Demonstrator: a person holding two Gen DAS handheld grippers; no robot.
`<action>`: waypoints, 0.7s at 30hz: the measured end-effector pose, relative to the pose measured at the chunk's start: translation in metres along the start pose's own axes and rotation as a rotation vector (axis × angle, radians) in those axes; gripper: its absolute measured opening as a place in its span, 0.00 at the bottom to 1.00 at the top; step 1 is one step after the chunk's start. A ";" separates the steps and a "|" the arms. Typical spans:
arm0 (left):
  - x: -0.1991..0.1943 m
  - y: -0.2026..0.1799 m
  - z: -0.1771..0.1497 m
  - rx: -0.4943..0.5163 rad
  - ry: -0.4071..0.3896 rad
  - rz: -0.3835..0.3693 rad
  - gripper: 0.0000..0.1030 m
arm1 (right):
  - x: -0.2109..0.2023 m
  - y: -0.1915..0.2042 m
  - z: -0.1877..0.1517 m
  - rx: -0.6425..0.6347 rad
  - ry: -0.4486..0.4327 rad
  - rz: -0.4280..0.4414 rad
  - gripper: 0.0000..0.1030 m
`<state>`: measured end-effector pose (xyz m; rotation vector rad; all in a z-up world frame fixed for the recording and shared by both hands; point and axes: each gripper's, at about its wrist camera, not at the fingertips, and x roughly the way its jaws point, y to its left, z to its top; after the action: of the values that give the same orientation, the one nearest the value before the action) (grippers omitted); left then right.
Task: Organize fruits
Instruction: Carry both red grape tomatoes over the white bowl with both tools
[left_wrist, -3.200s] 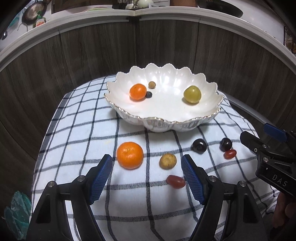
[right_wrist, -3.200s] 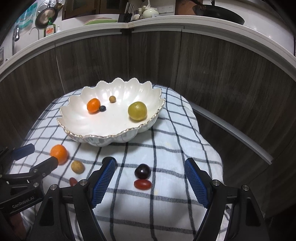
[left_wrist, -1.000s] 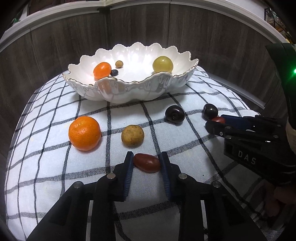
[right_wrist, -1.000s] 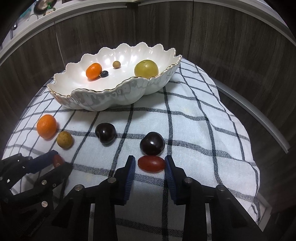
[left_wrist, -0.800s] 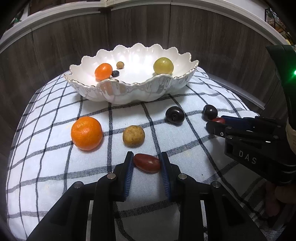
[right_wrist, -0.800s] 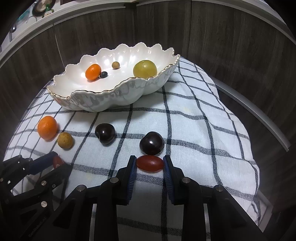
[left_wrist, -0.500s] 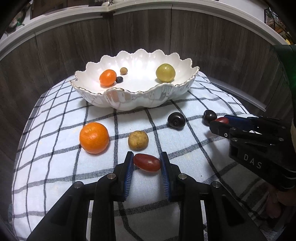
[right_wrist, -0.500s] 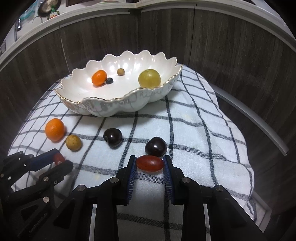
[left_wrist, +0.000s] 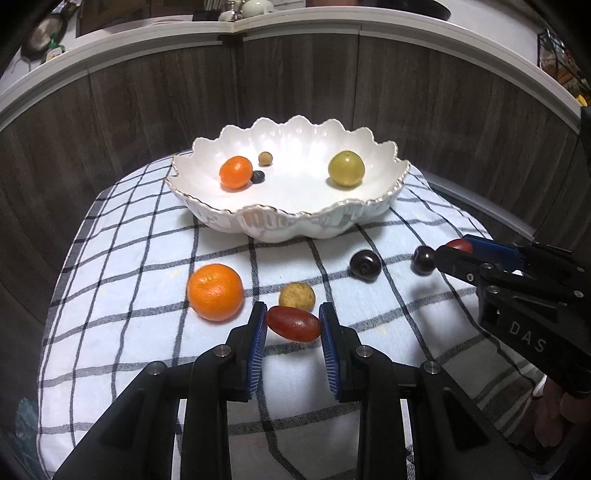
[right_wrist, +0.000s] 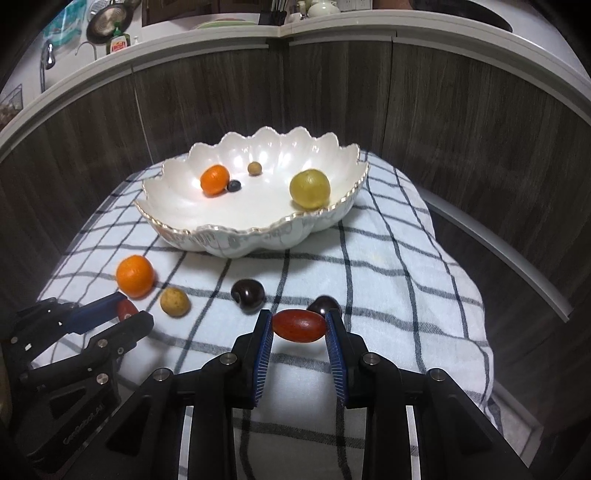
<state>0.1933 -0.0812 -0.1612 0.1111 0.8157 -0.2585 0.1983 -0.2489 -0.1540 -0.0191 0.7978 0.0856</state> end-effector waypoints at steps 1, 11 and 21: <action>0.000 0.001 0.001 -0.003 0.000 0.001 0.28 | -0.002 0.000 0.002 0.000 -0.005 0.000 0.29; -0.003 0.011 0.018 -0.029 -0.010 0.016 0.28 | -0.008 0.004 0.021 -0.013 -0.035 0.010 0.29; -0.004 0.034 0.047 -0.081 -0.022 0.051 0.28 | -0.009 0.016 0.053 -0.021 -0.071 0.033 0.29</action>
<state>0.2326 -0.0567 -0.1261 0.0532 0.7988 -0.1782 0.2288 -0.2314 -0.1102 -0.0221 0.7261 0.1253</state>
